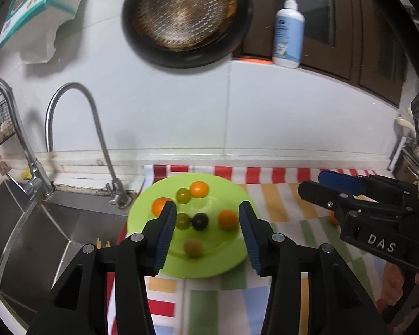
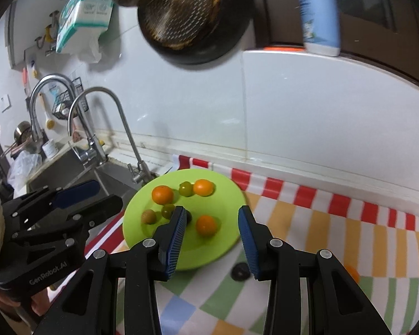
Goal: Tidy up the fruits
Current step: 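Move both open grippers back toward the dark plum and last orange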
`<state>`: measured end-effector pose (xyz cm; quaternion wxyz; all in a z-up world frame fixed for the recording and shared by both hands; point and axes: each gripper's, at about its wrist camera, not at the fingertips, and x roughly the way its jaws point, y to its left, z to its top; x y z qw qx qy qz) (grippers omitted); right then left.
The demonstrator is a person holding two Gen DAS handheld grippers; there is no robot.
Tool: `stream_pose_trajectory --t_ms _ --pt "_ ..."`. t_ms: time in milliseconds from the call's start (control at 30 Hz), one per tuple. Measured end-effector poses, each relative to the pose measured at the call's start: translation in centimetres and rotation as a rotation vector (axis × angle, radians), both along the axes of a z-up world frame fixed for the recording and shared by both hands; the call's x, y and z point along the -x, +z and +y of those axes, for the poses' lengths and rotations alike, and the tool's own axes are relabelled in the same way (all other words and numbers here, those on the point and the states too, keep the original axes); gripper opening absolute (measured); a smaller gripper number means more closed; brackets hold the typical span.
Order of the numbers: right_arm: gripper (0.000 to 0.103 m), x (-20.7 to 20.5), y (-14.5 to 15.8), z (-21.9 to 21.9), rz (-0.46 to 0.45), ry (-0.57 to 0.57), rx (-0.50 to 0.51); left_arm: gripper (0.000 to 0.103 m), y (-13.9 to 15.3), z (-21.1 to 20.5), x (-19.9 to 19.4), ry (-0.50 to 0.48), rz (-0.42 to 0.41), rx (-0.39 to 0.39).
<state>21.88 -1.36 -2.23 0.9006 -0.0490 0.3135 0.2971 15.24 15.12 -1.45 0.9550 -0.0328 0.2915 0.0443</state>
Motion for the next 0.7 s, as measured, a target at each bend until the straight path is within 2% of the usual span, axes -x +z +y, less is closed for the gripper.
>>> stream_pose_trajectory --t_ms 200,367,433,600,700 --pt "0.04 1.5 1.5 -3.2 -0.048 -0.059 0.003 0.057 1.3 -3.1 0.9 -0.06 -0.038 -0.023" --pt "0.042 2.4 2.1 -5.7 -0.058 -0.093 -0.009 0.063 1.7 -5.5 1.0 -0.106 -0.049 -0.012" --pt "0.048 2.6 2.1 -6.5 -0.064 -0.111 -0.012 0.065 1.6 -6.2 1.1 -0.109 -0.054 -0.012" --pt "0.048 2.7 1.8 -8.9 -0.071 -0.177 -0.018 0.075 1.0 -7.8 1.2 -0.096 -0.08 -0.011" --pt "0.048 2.7 1.3 -10.2 -0.066 -0.219 -0.017 0.075 0.3 -8.6 1.1 -0.086 -0.074 -0.033"
